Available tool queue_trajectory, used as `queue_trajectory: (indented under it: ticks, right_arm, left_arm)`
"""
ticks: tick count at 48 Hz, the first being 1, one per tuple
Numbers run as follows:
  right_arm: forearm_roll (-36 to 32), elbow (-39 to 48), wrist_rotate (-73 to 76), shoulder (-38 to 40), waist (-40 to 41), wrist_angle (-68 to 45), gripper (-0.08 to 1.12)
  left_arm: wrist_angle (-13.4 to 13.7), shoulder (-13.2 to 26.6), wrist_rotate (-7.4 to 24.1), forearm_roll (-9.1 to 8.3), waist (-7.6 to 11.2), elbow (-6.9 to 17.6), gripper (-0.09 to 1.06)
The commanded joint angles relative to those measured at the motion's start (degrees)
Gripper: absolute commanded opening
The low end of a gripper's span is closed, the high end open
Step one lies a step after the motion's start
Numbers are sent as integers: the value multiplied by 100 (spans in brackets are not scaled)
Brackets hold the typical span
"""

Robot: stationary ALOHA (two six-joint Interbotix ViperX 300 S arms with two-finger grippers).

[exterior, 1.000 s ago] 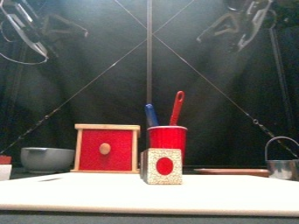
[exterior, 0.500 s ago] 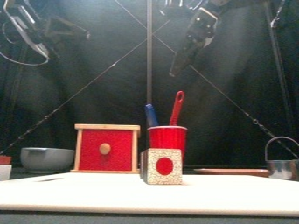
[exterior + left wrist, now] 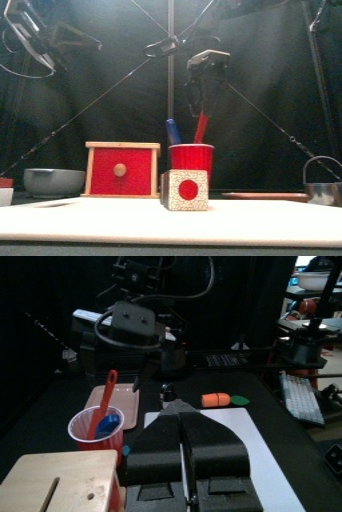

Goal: Cut the sushi into 4 pieces with the knife
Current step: Pick up the knife at its handle with right hand

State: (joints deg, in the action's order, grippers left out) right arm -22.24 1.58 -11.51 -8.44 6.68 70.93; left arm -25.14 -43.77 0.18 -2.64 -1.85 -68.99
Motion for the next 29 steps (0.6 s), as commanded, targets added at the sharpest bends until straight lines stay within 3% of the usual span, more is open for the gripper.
queue_trajectory:
  ticks: [1,9,29]
  right_arm:
    - [-53,-141,-97,35,97,62,103]
    - [-123,-185,-167,-88,211,88,98]
    - [-202,-264,-299,-193,325,202,52]
  left_arm:
    - [-53,9,-18,9,-26,62,7]
    - [-53,9,-9,9,-35,44,7]
    - [-53,9,-9,9,-62,0,7]
